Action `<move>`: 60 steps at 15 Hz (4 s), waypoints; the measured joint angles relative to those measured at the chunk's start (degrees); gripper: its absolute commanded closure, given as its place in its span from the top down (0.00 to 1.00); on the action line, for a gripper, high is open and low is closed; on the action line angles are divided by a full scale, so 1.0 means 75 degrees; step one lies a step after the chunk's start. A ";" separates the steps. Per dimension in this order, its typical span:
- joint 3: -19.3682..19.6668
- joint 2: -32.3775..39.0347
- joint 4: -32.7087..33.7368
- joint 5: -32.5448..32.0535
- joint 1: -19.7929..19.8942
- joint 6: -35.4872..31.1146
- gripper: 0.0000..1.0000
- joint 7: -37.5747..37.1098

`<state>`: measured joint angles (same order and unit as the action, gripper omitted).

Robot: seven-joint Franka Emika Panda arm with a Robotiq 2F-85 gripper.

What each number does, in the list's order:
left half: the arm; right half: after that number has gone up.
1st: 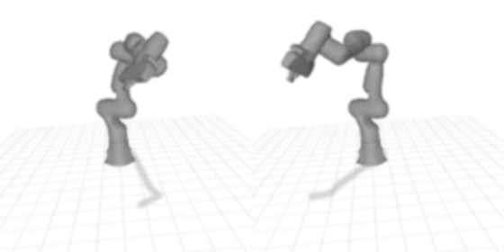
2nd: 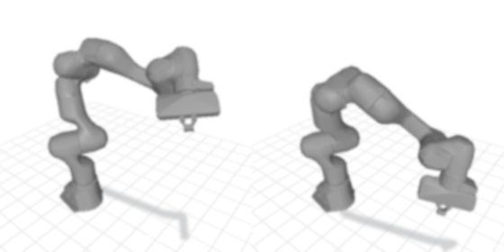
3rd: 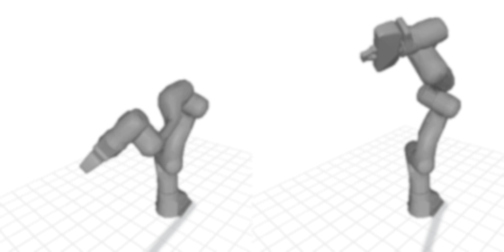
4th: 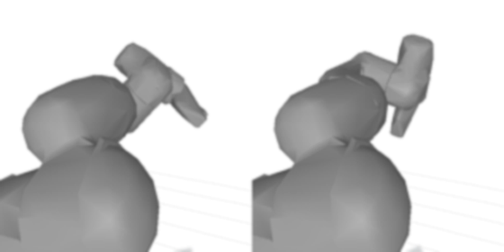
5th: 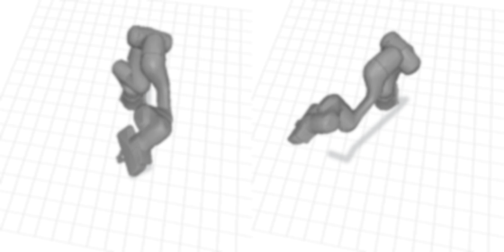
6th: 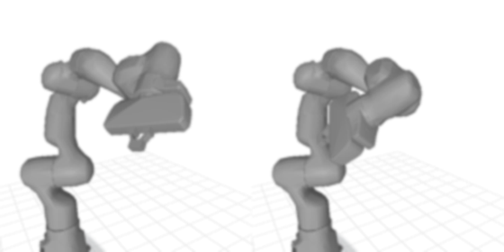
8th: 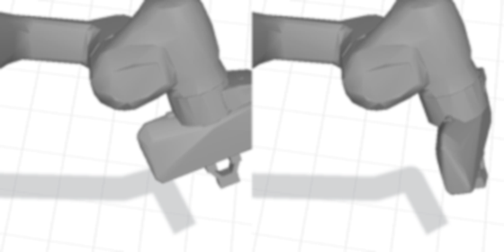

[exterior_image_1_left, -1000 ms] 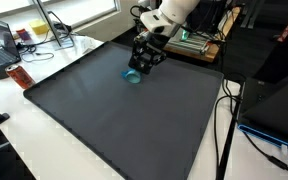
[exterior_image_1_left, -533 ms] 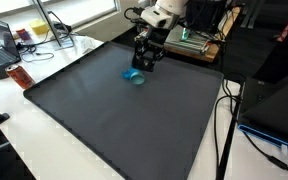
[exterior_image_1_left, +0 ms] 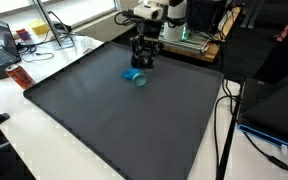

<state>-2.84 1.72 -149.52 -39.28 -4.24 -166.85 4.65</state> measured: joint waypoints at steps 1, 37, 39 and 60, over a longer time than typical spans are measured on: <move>0.0022 -0.0034 -0.0138 0.0473 0.0107 -0.0276 0.22 0.0570; 0.2394 -0.0296 0.1404 1.0359 0.0849 0.4828 0.22 1.0932; 0.2286 0.0030 0.1626 1.0436 0.1033 0.4937 0.22 1.1084; 0.1019 0.0703 0.3327 0.6591 0.1101 0.5685 0.22 0.5722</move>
<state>4.80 6.99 -124.57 10.15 4.01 -124.22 47.56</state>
